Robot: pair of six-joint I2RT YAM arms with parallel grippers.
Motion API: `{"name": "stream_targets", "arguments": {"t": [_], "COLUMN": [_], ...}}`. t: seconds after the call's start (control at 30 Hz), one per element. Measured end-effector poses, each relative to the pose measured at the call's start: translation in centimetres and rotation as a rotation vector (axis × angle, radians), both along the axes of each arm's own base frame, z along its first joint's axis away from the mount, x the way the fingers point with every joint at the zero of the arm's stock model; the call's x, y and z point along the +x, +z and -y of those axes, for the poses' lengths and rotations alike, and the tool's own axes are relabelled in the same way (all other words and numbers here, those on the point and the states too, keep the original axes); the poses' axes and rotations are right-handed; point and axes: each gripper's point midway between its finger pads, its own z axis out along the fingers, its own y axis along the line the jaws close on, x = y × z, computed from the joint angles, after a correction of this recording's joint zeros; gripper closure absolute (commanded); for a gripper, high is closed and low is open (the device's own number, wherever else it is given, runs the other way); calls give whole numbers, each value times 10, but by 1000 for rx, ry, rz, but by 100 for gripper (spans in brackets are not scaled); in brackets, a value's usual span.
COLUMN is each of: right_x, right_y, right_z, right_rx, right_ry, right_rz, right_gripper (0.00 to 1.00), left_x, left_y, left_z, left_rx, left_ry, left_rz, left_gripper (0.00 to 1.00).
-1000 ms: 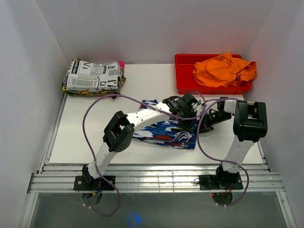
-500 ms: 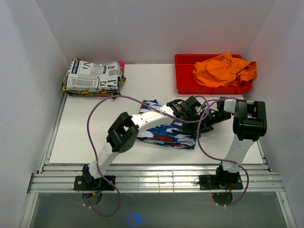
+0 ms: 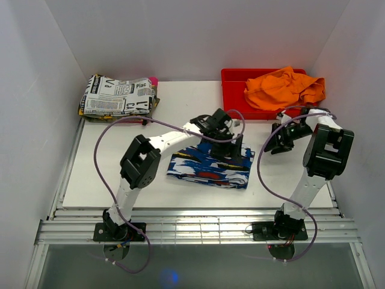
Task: Fold and stack the trousers
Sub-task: Fold the trousers
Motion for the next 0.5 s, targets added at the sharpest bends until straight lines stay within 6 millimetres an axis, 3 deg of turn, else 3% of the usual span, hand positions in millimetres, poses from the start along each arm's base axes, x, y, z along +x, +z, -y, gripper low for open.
{"name": "stream_targets", "arguments": {"t": [0.1, 0.2, 0.3, 0.37, 0.43, 0.5], "right_x": [2, 3, 0, -13, -32, -53], "right_y": [17, 41, 69, 84, 91, 88], "right_z": [2, -18, -62, -103, -141, -167], "right_rx": [8, 48, 102, 155, 212, 253], "right_ry": [26, 88, 213, 331, 444, 529], "right_rz": [23, 64, 145, 183, 186, 158], "right_gripper": [39, 36, 30, 30, 29, 30], "left_x": [21, 39, 48, 59, 72, 74], "left_y": [18, 53, 95, 112, 114, 101], "left_z": [-32, -67, -111, -144, -182, -208], "left_rx": [-22, -112, -290, -389, -448, -472], "left_ry": [27, 29, -13, -11, 31, 65], "left_rz": [23, 48, 30, 28, 19, -13], "left_gripper": [5, 9, 22, 26, 30, 31]}}
